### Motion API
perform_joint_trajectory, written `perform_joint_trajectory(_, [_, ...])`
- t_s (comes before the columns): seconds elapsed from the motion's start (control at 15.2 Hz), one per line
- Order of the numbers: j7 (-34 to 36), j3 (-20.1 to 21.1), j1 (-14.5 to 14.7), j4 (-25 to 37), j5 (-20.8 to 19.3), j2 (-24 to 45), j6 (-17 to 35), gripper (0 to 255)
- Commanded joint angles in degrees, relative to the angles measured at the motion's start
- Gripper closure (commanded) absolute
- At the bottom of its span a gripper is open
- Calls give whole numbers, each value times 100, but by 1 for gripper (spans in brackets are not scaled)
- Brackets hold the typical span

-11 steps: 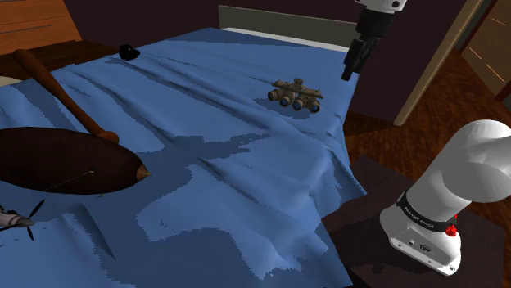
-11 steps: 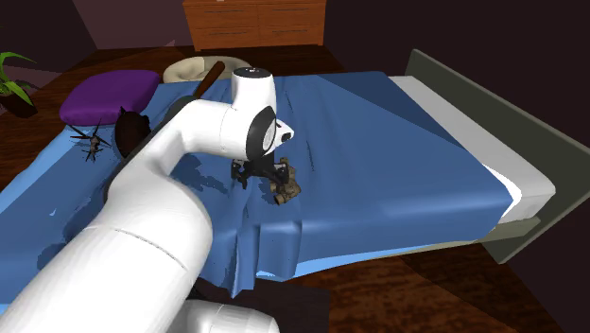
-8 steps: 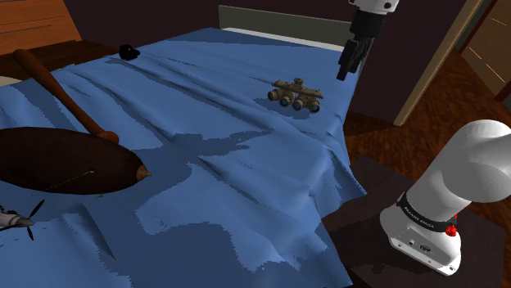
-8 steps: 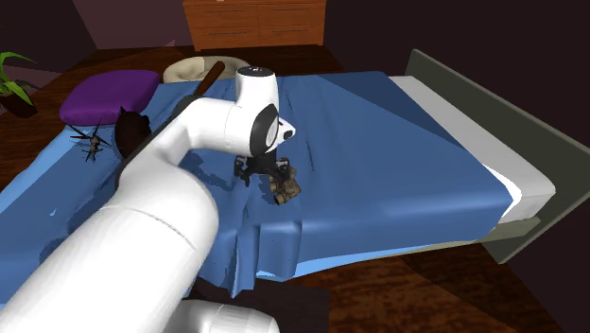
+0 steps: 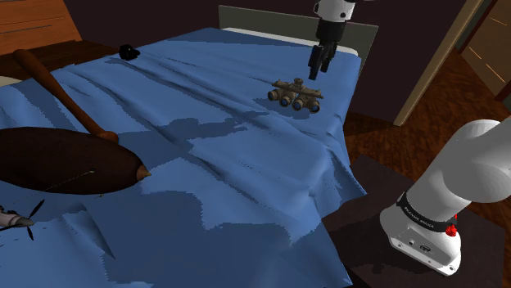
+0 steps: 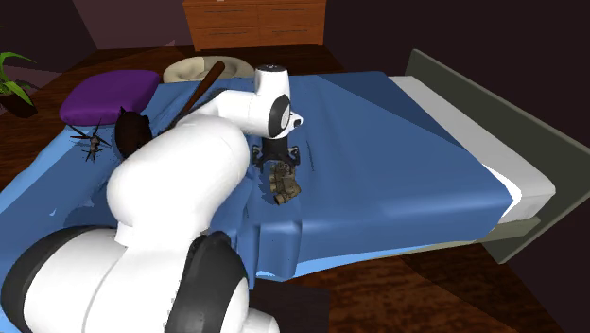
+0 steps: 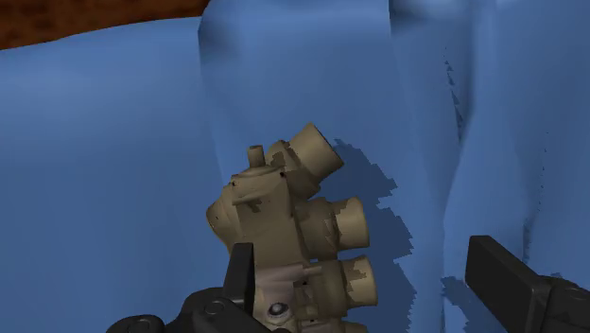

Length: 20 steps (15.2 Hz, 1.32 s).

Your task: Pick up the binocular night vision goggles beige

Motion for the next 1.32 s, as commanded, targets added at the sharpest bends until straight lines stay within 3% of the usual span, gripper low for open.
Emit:
perform_joint_trajectory(0.0, [-119, -32, 7, 296, -32, 472, 126, 0])
perform_joint_trajectory(0.33, [-329, -57, 24, 1156, -73, 1561, 251, 0])
perform_joint_trajectory(0.92, [-332, -60, 19, 709, -65, 1688, 825, 0])
perform_joint_trajectory(0.99, [-331, -60, 19, 695, -66, 1680, 831, 255])
perform_joint_trajectory(1.25, [-326, -57, 22, 691, -66, 1677, 832, 255])
